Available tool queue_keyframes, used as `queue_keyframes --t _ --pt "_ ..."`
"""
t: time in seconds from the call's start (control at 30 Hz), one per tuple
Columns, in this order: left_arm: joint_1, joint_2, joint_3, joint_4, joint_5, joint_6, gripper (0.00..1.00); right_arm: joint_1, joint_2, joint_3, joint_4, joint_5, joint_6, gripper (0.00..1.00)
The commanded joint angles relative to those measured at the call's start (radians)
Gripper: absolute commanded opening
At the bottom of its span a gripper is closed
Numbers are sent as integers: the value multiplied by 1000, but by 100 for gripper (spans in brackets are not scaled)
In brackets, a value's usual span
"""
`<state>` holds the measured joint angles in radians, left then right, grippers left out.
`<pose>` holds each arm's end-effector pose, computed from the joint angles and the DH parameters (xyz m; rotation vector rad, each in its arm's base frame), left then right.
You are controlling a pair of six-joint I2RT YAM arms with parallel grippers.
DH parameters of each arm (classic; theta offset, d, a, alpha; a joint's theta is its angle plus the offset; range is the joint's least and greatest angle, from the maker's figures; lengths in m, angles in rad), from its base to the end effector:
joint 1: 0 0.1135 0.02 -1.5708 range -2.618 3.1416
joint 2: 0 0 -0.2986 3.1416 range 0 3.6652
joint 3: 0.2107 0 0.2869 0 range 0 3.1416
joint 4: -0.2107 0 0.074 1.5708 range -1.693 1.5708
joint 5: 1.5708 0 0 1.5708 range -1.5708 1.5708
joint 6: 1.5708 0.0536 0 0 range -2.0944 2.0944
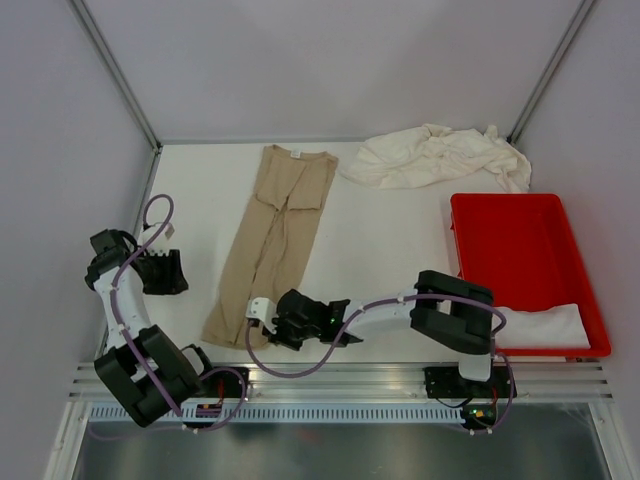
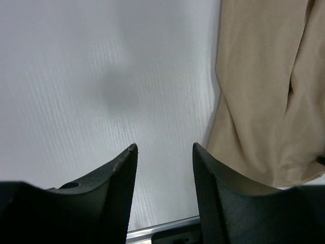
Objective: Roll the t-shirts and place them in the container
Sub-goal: Fold the tshirt
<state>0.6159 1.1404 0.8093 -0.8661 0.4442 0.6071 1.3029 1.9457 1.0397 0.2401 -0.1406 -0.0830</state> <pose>0.1969 0.1111 0.2365 0.0988 2.5800 -0.1971 0.1118 0.4355 0.1291 -1.5674 1.7615 0.7922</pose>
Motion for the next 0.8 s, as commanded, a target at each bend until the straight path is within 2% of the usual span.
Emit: queue_keyframes --t 0.0,0.1,0.4,0.47,0.5,0.53,0.63,0.67,0.77 --pt "-27 -24 31 -39 99 26 53 -27 -134 -128 -61 1 31 2" --pt "-94 -39 28 -40 100 17 53 -54 -224 -239 -100 7 26 2" --pt "-511 -13 83 -40 27 -93 53 -70 -479 -458 -162 29 80 8" --pt "-570 -11 91 -40 8 -104 53 -70 -549 -481 -157 30 123 14" --pt "-643 -19 90 -40 4 -104 53 -70 -570 -489 -160 24 126 17" --pt "-675 -24 87 -40 -2 -102 53 -70 -586 -486 -166 24 126 23" --pt "-797 -63 65 -53 -28 -51 53 -71 -654 -451 -206 24 132 33" --pt "-844 -76 62 -83 -36 -34 53 -71 -688 -437 -211 22 131 34" --pt "-889 -122 38 -119 -61 19 52 -70 -735 -423 -209 16 163 36"
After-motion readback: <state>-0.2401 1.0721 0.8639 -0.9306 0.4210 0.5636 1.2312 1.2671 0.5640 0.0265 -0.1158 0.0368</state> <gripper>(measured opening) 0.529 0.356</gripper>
